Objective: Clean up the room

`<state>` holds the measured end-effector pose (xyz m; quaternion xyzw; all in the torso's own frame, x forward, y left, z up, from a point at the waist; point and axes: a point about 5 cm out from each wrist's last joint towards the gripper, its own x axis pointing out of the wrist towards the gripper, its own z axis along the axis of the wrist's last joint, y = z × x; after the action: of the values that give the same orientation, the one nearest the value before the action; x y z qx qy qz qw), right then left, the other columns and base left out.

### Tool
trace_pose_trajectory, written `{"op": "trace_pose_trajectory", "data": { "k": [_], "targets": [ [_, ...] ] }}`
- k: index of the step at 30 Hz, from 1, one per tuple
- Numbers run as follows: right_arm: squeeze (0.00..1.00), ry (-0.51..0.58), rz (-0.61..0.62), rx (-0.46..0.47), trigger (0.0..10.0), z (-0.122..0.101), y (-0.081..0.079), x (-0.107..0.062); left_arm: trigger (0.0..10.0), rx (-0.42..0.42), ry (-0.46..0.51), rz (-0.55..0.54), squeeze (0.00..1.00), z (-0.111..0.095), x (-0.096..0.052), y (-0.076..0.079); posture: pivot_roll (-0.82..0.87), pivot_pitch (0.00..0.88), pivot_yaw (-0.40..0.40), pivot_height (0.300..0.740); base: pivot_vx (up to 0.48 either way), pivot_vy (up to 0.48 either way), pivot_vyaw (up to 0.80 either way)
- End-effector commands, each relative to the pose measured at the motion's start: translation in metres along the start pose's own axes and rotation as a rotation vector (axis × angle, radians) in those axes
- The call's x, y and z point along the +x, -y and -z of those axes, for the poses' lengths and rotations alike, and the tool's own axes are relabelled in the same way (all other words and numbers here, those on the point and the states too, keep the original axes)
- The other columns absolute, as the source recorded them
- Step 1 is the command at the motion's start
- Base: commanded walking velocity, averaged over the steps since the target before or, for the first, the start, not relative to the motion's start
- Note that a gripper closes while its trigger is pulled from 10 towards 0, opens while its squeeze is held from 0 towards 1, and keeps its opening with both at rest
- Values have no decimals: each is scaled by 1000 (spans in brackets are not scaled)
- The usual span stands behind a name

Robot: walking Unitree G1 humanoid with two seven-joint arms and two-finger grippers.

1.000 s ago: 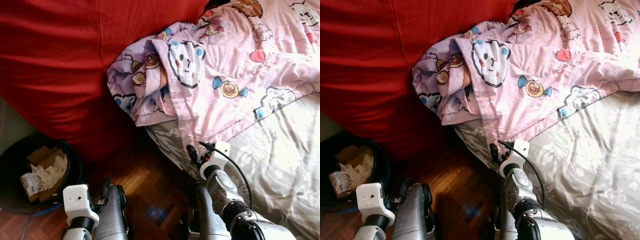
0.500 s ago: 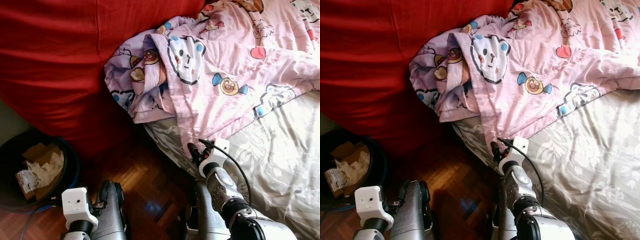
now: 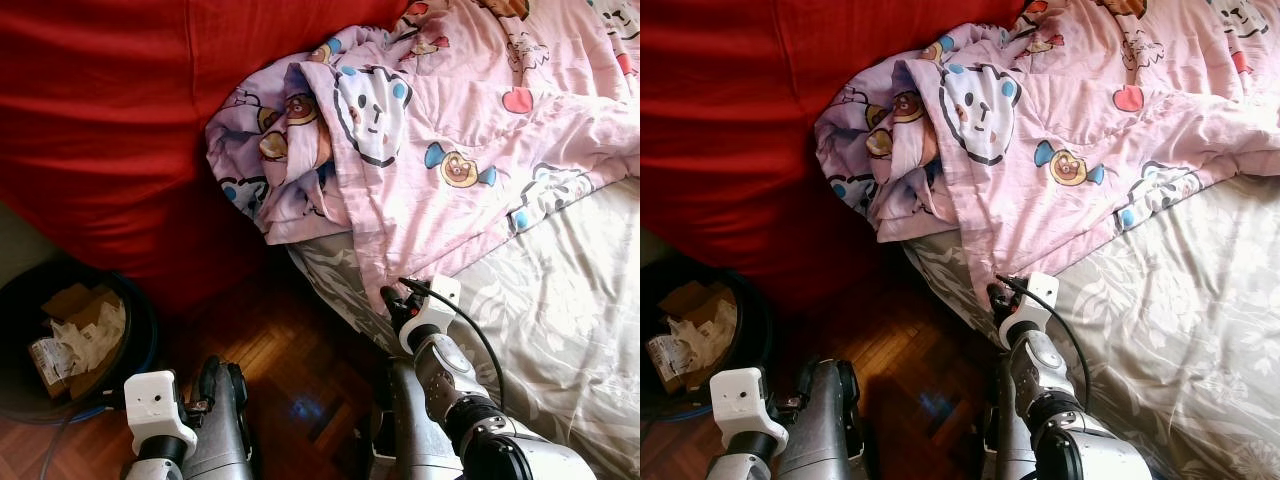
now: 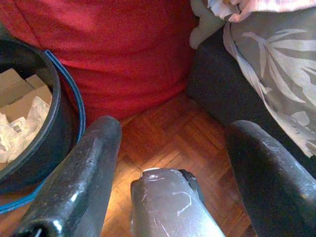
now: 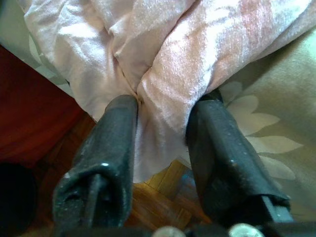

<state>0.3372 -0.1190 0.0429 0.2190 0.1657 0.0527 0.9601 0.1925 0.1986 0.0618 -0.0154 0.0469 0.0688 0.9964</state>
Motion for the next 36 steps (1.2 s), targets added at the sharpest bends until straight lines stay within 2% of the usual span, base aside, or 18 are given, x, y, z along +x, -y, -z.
{"op": "trace_pose_trajectory", "data": {
  "k": [1, 12, 17, 36],
  "targets": [
    [0, -48, -10, 12, 0, 11, -3, -2, 10000, 25, -49, -13, 0, 11, -5, -3, 157, 367, -71, 570, 0, 0, 0],
    [0, -65, 28, 25, 0, 22, 9, -9, 10000, 17, -20, -11, 0, 8, 16, -1, 136, 290, -81, 570, 0, 0, 0],
    [0, -31, 69, 33, 0, 21, 23, -14, 10000, 6, 0, -13, 0, 6, 29, 1, 104, 230, -86, 570, 0, 0, 0],
    [0, -31, 69, 33, 0, 21, 23, -14, 10000, 6, 0, -13, 0, 6, 29, 1, 104, 230, -86, 570, 0, 0, 0]
  ]
}}
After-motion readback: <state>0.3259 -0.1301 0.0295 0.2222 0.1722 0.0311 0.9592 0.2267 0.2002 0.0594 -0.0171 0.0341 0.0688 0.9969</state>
